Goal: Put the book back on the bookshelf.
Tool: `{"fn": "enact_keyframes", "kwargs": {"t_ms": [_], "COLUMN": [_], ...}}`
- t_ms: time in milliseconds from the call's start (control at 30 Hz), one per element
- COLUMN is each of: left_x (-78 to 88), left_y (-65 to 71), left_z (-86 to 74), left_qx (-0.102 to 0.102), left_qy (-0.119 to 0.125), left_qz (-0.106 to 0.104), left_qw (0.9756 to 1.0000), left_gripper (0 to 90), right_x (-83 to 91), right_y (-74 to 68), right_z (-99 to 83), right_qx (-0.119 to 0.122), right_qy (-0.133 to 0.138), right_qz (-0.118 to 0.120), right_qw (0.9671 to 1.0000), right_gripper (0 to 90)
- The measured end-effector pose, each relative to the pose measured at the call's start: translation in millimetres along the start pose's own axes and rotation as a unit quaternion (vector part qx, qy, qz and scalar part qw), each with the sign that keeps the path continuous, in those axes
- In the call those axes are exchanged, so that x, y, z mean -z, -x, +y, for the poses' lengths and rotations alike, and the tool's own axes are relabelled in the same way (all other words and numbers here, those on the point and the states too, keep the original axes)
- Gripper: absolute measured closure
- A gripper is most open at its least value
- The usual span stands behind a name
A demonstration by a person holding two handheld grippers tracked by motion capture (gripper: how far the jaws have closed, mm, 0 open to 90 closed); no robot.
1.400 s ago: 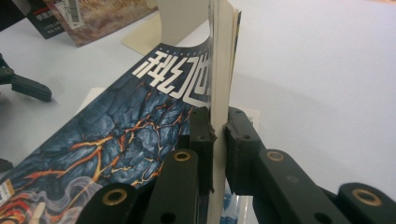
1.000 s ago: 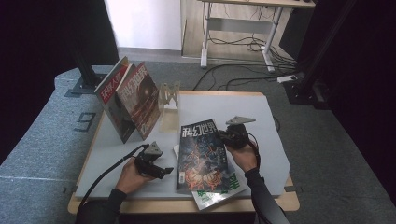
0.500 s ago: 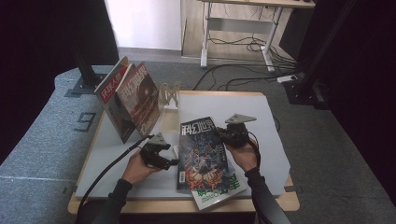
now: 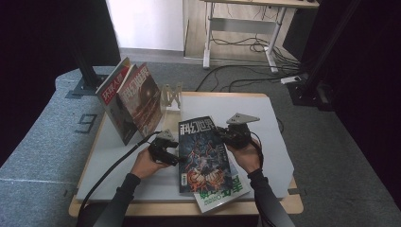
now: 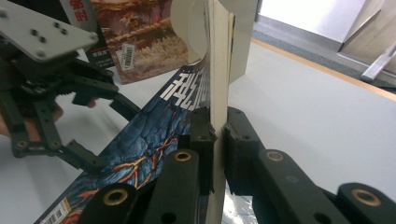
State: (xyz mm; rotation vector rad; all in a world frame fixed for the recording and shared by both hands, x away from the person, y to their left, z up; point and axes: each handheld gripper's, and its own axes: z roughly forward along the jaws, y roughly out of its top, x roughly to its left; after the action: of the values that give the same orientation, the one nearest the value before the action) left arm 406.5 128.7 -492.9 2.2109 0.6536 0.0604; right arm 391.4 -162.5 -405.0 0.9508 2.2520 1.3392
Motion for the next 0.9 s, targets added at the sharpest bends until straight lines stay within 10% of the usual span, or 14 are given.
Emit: {"fn": "enact_keyframes", "kwargs": {"t_ms": [900], "left_x": [11.5], "left_y": [-2.8], "left_z": [5.1], "left_qx": [0.017], "left_qy": [-0.031], "left_qz": [-0.012], "left_qw": [0.9993], "left_gripper": [40.2], "right_x": [3.9], "right_y": [-6.8], "right_z": [4.1], "right_qx": [0.03], "right_qy": [0.012], "right_qz": [0.015], "right_qw": [0.9994], "right_gripper": [81.5]}}
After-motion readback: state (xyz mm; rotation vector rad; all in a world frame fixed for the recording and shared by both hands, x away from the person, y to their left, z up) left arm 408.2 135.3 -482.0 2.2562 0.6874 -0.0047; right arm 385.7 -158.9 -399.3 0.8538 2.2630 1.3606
